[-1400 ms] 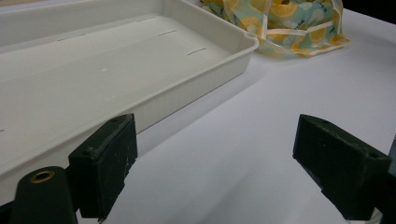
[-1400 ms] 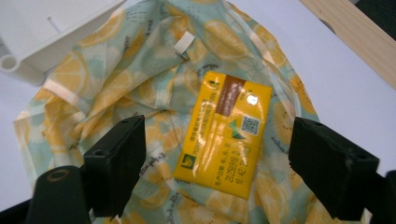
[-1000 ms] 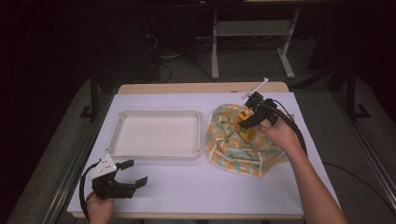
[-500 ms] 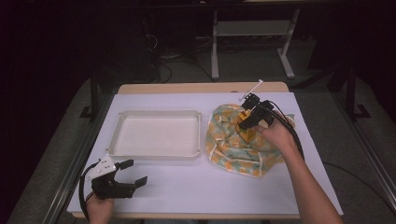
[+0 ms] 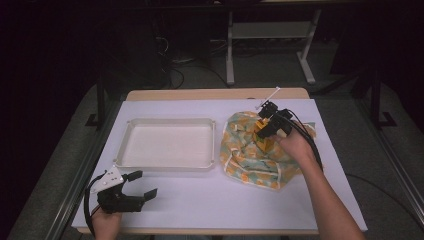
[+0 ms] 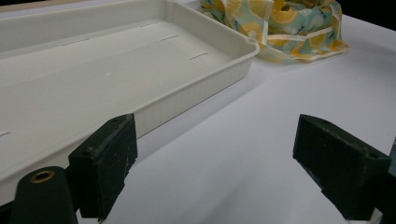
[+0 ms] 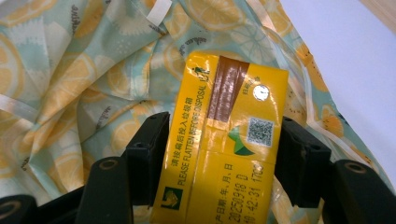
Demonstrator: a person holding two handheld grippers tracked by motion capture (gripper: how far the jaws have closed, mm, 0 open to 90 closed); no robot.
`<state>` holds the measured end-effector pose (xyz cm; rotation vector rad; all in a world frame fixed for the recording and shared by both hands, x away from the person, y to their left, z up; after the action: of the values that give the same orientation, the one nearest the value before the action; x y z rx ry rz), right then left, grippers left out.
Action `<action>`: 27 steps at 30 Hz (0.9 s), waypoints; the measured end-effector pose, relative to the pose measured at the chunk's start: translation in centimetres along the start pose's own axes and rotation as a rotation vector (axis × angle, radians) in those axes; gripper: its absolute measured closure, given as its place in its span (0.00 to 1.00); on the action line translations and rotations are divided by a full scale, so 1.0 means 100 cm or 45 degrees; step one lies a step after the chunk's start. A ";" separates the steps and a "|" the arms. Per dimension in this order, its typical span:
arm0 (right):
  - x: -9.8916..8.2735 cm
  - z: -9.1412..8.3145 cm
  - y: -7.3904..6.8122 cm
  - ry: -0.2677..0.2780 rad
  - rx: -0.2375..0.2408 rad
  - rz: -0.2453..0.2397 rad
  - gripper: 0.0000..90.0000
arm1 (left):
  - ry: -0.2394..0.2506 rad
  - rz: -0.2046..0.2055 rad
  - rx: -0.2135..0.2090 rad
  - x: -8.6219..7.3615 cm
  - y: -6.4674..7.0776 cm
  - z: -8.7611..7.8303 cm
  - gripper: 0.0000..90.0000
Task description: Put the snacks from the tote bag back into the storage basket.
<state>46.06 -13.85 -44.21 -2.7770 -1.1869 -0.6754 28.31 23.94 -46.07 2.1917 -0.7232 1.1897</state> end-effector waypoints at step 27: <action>0.001 -0.005 -0.004 -0.003 0.077 -0.084 0.55 | 0.005 -0.007 -0.003 0.000 -0.002 0.000 0.15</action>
<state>45.65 -13.64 -43.82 -2.7015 -1.2819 -0.6300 28.43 24.12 -46.11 2.1875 -0.7162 1.1890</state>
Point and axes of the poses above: each handheld gripper's, and its own axes: z roughly forward along the jaws, x roughly out of its top, y roughly to its right, the point moved 9 cm from there along z, roughly forward along the jaws, and after that the axes turned 5 degrees about -z, right-handed, at the moved point
